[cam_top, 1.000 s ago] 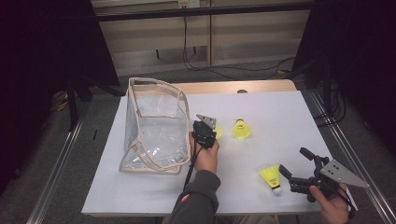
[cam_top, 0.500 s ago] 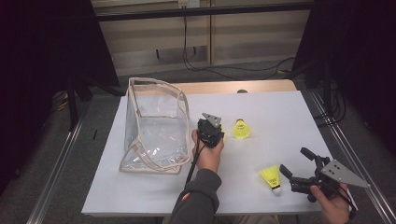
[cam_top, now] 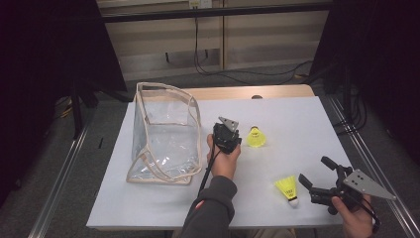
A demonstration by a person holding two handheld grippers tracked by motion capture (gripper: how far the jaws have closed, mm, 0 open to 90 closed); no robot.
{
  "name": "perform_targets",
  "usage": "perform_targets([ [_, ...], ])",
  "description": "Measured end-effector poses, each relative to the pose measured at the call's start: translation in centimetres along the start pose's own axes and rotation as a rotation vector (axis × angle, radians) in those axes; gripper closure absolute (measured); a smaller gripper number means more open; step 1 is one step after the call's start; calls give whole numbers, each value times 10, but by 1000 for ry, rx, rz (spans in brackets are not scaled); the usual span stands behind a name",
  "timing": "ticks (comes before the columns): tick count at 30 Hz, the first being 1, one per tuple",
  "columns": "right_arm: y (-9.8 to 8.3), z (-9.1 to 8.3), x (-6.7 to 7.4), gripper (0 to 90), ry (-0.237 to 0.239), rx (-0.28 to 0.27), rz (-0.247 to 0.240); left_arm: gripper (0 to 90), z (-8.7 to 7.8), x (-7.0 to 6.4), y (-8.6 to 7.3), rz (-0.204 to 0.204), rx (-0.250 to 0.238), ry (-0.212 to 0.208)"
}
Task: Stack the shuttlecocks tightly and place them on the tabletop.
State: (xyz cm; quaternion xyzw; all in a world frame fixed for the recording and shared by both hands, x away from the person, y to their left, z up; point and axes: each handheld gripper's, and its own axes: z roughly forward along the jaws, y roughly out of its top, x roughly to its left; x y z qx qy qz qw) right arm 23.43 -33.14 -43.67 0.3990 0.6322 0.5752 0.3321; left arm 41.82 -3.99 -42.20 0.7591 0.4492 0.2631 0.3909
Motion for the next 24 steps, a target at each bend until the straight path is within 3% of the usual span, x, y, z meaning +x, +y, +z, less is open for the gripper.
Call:
perform_targets([
  [11,0,0,-1,27,1,-1,11,685,-1,3,6,-17,4,-19],
  [19,1,0,1,28,4,-7,8,713,-2,4,10,-1,11,-23],
  [24,0,-1,0,28,2,-3,9,706,-1,4,12,-23,6,-32],
])
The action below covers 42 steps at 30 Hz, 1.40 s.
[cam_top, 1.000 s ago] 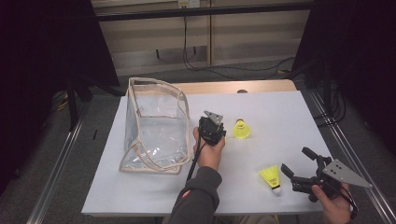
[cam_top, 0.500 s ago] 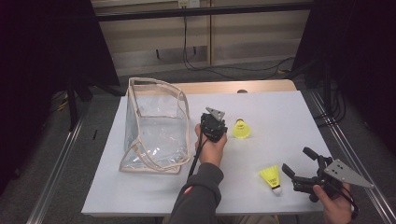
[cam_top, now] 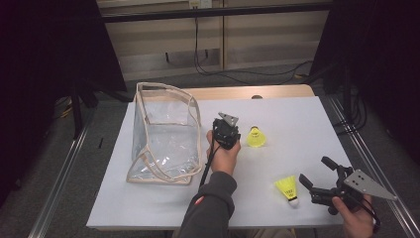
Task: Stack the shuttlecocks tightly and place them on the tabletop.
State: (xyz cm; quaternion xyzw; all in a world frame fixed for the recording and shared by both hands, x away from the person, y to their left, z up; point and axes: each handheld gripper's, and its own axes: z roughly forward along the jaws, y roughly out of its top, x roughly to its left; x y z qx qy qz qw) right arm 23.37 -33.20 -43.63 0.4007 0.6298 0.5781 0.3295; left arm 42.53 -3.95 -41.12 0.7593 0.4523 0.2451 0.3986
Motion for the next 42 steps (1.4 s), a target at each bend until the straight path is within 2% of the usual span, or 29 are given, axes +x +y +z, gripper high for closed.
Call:
perform_targets([
  [7,0,0,0,28,3,-2,1,712,0,-1,2,4,11,-21],
  [10,0,0,0,27,-1,-2,3,782,-2,-1,3,-5,32,-47],
  [11,0,0,-1,27,-3,-2,3,852,-5,-1,3,-10,53,-77],
  [13,0,-1,-1,27,-4,0,1,872,-6,-2,3,-6,58,-83],
  [15,0,0,-1,27,-2,-3,5,900,-11,-2,4,-13,73,-117],
  [20,0,0,0,27,-1,-4,9,900,-21,-2,2,-14,82,-151],
  [24,0,1,1,27,1,-4,5,900,-23,-3,0,-9,93,-174],
  [25,1,1,2,27,1,-5,2,900,-24,-4,-1,-22,95,-184],
  [30,1,1,2,27,1,-4,3,900,-25,-4,-4,-4,118,-198],
  [36,2,-2,-1,27,-11,-13,10,900,-28,-7,-6,-12,138,-231],
  [40,2,-3,-3,27,-19,-17,12,900,-30,-10,-7,6,148,-236],
  [42,2,-3,-3,27,-17,-18,16,900,-29,-11,-7,-1,148,-246],
])
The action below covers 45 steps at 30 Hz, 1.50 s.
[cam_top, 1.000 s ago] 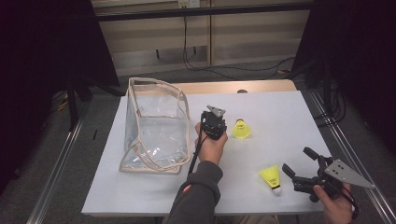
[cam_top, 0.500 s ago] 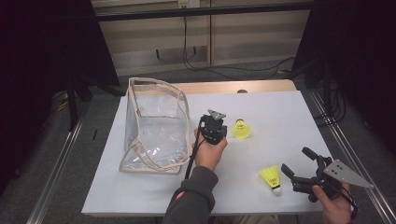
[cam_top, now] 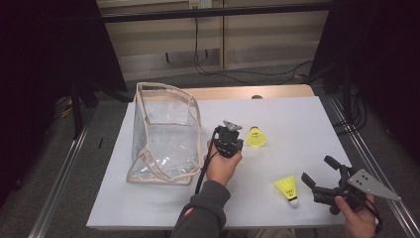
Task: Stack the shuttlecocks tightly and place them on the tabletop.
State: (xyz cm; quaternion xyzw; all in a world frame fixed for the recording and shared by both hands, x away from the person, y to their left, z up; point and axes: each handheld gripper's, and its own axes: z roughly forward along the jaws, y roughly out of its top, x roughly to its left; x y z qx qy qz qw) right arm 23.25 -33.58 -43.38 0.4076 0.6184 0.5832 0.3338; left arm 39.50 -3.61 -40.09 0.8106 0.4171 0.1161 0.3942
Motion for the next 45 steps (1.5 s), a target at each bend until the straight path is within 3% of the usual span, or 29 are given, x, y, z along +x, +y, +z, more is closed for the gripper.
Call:
perform_targets([
  [3,-1,1,0,27,1,5,0,900,2,1,-1,6,30,6],
  [15,0,1,1,27,6,5,0,900,14,10,8,7,73,57],
  [31,0,0,-1,27,5,1,4,900,23,18,18,-19,60,86],
  [34,0,0,0,27,5,2,4,900,24,18,19,-32,37,91],
  [45,0,1,0,27,8,0,8,886,28,19,23,-31,19,95],
])
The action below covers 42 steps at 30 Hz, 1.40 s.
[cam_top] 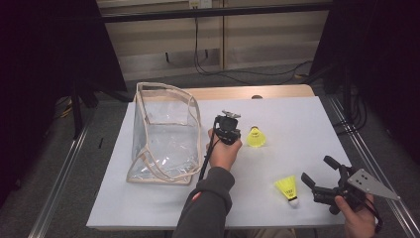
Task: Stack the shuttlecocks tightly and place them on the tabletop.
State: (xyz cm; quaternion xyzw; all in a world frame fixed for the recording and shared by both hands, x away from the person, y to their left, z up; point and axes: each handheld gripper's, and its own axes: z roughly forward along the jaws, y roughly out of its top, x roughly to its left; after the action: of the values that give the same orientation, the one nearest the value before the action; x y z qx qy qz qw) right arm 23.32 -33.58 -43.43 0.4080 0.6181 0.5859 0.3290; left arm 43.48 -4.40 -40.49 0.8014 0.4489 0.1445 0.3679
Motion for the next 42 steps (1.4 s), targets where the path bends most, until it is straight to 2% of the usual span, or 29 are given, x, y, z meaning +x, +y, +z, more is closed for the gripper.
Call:
perform_targets([
  [18,0,1,0,27,1,1,-4,884,-4,-5,-3,35,29,-2],
  [29,-1,2,0,27,2,8,-6,884,-8,-5,-3,33,17,-4],
  [38,-1,1,0,27,0,3,-6,886,-11,-4,-2,45,28,-2],
  [42,-1,1,0,27,0,3,-6,888,-13,-4,-2,35,24,-6],
])
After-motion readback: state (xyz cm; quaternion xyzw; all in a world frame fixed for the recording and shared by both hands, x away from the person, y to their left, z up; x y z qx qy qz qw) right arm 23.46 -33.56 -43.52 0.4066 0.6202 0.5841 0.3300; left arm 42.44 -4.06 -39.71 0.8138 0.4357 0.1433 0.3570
